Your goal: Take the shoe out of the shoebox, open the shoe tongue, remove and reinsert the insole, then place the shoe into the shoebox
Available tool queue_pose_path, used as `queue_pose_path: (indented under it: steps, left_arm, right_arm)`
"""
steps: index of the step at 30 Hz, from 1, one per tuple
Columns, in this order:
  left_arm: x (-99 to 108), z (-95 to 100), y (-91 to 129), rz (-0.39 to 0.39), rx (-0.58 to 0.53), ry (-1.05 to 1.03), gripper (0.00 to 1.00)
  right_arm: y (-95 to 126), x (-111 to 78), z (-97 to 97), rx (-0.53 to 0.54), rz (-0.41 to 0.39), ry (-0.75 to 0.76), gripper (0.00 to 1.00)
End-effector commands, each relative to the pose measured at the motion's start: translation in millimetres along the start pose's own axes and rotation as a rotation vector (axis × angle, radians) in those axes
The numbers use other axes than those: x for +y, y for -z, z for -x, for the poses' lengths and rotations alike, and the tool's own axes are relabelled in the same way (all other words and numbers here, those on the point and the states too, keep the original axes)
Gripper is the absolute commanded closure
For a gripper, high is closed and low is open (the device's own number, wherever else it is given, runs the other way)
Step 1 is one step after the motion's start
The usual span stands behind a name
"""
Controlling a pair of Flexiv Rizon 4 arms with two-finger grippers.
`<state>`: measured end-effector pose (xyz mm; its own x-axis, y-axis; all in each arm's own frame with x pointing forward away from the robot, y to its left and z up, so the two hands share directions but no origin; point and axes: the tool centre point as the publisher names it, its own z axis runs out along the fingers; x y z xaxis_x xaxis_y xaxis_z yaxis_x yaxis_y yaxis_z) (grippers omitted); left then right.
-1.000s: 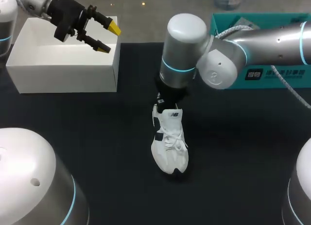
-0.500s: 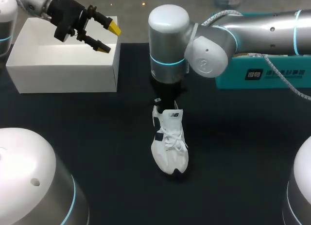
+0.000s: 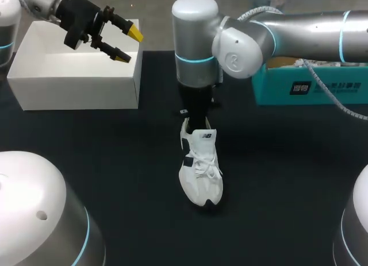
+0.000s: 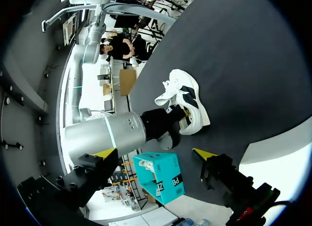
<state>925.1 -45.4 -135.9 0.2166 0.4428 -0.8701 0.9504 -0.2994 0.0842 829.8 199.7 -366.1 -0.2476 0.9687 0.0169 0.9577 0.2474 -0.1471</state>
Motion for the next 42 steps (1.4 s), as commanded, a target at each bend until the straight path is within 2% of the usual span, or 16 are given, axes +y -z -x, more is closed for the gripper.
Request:
queue_pose_path:
  steps: [1, 10, 19, 21, 22, 42]
  left_arm:
    - [-0.1, 0.2, 0.2, 0.0, 0.003, 0.0, 0.0]
    - [-0.1, 0.2, 0.2, 0.0, 0.003, 0.0, 0.0]
    - [-0.1, 0.2, 0.2, 0.0, 0.003, 0.0, 0.0]
    - [-0.1, 0.2, 0.2, 0.0, 0.003, 0.0, 0.0]
    - [-0.1, 0.2, 0.2, 0.0, 0.003, 0.0, 0.0]
    - [-0.1, 0.2, 0.2, 0.0, 0.003, 0.0, 0.0]
  right_arm:
    - [17.9, -11.8, 12.0, 0.039, -0.024, -0.024, 1.0]
    - [9.0, -30.2, 7.7, 0.082, -0.14, -0.056, 1.0]
    - [11.1, -31.5, 0.8, 0.08, -0.175, -0.049, 1.0]
    - [11.4, -31.4, 0.4, 0.084, -0.175, -0.05, 0.53]
    - [11.5, -31.4, 0.2, 0.086, -0.175, -0.051, 0.0]
    - [7.1, -38.0, -3.1, 0.092, -0.199, -0.055, 0.0]
